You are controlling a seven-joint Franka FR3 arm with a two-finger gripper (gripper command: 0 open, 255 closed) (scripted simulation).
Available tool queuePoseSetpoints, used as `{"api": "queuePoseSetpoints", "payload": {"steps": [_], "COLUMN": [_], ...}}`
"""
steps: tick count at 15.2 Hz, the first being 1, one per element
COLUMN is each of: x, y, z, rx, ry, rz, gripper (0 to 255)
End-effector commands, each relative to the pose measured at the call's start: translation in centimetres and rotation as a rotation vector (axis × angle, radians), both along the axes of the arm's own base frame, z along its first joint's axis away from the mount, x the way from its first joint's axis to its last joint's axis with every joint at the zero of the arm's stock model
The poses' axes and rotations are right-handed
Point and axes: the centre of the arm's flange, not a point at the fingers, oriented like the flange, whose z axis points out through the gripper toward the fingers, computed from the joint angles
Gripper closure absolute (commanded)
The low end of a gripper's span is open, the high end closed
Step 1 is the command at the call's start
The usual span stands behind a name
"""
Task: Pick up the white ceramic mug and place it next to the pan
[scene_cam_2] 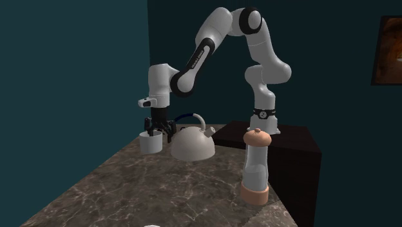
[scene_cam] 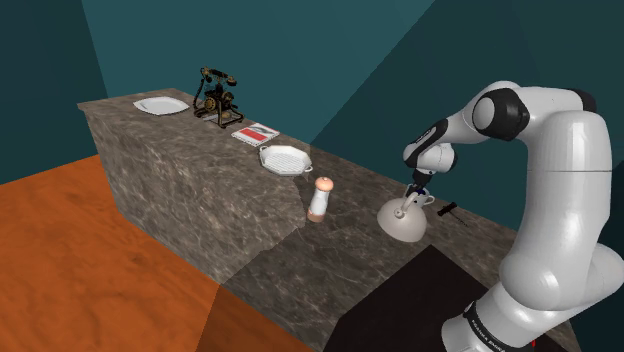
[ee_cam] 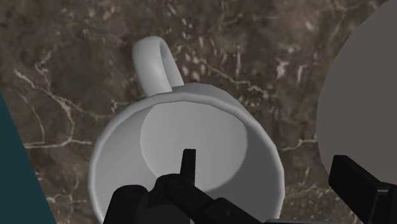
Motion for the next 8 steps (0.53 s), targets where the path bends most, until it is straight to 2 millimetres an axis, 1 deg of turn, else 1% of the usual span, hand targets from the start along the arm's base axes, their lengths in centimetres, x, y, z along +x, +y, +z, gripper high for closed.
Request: {"api": "queuePoseSetpoints", "payload": {"steps": [1, 3, 4, 8], "x": [0.0, 0.0, 0.0, 0.0], "y": [0.0, 0.0, 0.0, 0.0], "z": [-0.01, -0.01, -0.01, -0.01], "rx": [0.0, 0.0, 0.0, 0.0], "ry": [0.0, 0.0, 0.0, 0.0], "rz": [0.0, 0.0, 0.0, 0.0], "gripper": [0, 0, 255, 255]}}
